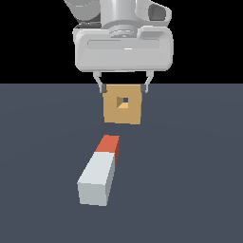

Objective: Insert the peg into the horizontal hole in a box.

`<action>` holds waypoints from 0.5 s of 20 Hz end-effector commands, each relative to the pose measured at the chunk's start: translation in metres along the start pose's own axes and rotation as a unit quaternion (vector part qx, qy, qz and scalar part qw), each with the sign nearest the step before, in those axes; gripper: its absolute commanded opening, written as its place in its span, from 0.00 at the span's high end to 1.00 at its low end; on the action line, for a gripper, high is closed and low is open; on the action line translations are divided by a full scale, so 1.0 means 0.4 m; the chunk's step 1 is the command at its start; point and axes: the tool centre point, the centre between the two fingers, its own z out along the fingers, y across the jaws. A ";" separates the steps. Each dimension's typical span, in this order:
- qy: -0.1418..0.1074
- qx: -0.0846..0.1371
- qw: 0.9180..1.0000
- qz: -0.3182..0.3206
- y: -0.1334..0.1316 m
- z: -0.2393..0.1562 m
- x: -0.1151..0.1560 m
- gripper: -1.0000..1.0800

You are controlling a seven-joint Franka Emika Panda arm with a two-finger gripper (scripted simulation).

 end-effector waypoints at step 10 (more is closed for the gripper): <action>0.002 0.001 1.000 0.010 -0.024 0.053 -0.049 0.04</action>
